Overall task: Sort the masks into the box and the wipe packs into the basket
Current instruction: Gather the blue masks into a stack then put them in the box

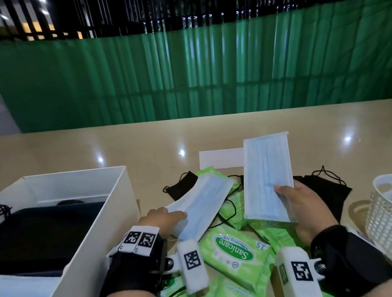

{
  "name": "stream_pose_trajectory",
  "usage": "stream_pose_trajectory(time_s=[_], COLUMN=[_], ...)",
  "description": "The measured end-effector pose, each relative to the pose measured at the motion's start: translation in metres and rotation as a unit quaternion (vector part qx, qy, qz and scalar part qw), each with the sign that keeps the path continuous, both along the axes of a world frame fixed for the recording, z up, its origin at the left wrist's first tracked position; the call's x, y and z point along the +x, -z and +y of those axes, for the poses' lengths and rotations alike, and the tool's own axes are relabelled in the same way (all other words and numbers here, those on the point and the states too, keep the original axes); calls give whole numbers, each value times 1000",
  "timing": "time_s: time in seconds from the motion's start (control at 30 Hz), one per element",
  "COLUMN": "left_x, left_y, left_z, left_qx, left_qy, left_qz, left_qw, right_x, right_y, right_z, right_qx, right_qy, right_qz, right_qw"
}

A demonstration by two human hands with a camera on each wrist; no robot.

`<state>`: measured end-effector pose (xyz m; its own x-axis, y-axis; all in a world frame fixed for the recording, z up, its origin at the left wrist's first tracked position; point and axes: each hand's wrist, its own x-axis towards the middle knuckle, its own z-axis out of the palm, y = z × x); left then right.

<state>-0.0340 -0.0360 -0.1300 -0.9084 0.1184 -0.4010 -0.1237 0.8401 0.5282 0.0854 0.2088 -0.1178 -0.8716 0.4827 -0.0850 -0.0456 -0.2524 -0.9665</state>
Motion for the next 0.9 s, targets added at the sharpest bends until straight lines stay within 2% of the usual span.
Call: stream_pose_trajectory(time_s=[0.13,0.3,0.37,0.53,0.63,0.8,0.87,0.9], left_x=[7,12,11,12,13,19,21,21], left_y=[-4,-8,-8,-7,-7,-10,-12,-12], left_z=[-4,-2,0,-1,-2,1,2,1], left_qx=[-5,-71,-72,-45,-5,-5,41,93], left_qy=[20,80,87,73,61,107,94,78], left_qz=[-32,-14,-8,33,10,0,-1,-3], left_qw=[999,994,994,996,998,994,995,993], right_x=[-1,-1,-1,0,1,-2,-2,-2], right_y=[1,2,3,0,0,3,3,3], right_z=[0,0,0,-2,-2,-2,-1,-1], right_qx=[1,-6,-9,-6,-2,14,16,13], right_qy=[-9,-12,-12,-16,-16,-16,-16,-16], right_qz=[-1,1,2,-1,-6,-14,-16,-14], right_qw=[1000,1000,1000,1000,1000,1000,1000,1000])
